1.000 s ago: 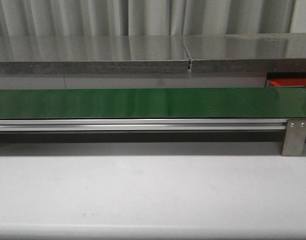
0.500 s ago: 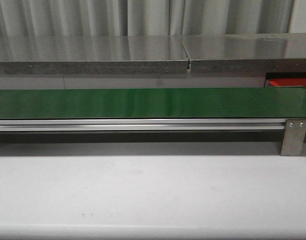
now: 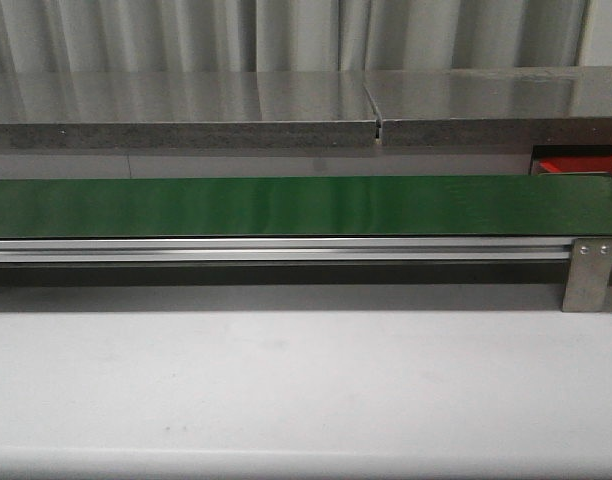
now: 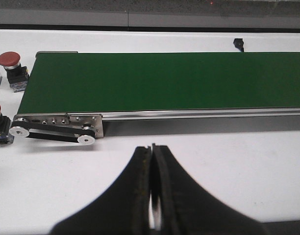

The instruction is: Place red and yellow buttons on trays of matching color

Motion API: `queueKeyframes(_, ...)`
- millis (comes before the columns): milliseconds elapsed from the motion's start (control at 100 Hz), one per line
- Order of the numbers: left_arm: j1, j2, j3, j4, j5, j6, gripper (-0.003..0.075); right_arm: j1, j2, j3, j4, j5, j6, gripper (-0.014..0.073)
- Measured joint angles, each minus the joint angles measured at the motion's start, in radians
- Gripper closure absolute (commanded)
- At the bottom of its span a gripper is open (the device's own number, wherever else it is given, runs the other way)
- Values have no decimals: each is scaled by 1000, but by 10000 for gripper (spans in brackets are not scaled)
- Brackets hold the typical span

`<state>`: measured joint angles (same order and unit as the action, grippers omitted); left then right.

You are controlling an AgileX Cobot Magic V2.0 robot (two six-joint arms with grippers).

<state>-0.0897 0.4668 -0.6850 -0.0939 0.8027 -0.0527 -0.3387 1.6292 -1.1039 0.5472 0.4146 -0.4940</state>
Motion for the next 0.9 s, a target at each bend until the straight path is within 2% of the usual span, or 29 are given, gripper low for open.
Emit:
queueKeyframes(80, 0, 0, 0, 0, 0, 0, 741, 10, -40, 0, -29, 26, -2, 482)
queueKeyframes(180, 0, 0, 0, 0, 0, 0, 741, 25, -91, 0, -64, 62, -4, 675)
queueKeyframes(550, 0, 0, 0, 0, 0, 0, 741, 120, -276, 29, -127, 109, -4, 668)
queueKeyframes(900, 0, 0, 0, 0, 0, 0, 741, 176, -527, 261, -147, 45, -4, 668)
